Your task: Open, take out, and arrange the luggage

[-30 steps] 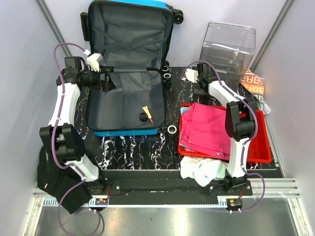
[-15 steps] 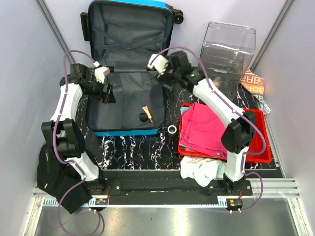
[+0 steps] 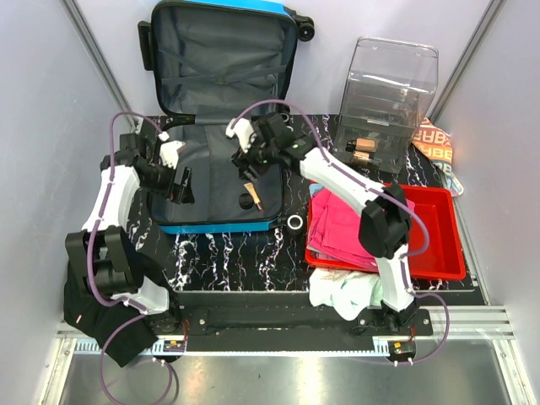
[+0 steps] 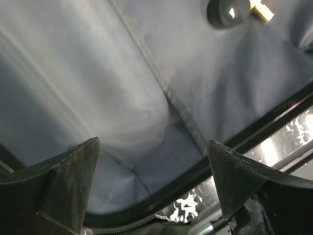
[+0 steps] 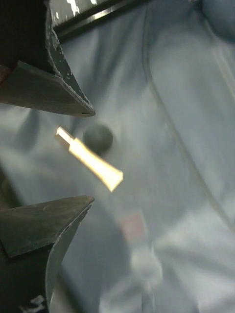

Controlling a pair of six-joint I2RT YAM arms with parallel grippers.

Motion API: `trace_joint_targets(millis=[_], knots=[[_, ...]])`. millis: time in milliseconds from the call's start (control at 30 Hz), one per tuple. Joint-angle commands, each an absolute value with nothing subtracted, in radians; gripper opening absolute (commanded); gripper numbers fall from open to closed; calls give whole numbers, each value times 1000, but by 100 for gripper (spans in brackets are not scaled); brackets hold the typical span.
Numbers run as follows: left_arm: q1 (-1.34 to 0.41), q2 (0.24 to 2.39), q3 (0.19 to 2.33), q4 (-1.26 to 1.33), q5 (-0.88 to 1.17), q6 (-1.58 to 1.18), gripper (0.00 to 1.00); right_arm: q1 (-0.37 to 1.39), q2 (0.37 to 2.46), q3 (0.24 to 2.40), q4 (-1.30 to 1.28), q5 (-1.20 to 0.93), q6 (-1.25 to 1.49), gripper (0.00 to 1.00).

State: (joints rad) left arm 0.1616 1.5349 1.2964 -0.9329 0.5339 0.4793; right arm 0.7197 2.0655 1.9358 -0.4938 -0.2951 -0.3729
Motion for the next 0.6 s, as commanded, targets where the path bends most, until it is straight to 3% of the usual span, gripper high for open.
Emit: trace_joint_targets(millis=[0,167,267,433,500,567], knots=[[189,1460,1246,-894,483,500,95,772,2091,1945,-477,-337,-295,71],[193,1543,1333,-908,497,512,96,773,2201,2041,-511,-361,-276,71],[193,1656,1497,-1024,529,580,93,775,2279,2131,-566,-397,-270,71],[186,1807,1732,-1236,525,686,63,772,2341,2184,-603,-417,-259,71],[173,1860,1785,-1297,529,732,61,770,2345,2200,-638,-445,-271,71],[166,1873,1779,-1347,528,794,59,743,2278,2081,-566,-512,-273,71]])
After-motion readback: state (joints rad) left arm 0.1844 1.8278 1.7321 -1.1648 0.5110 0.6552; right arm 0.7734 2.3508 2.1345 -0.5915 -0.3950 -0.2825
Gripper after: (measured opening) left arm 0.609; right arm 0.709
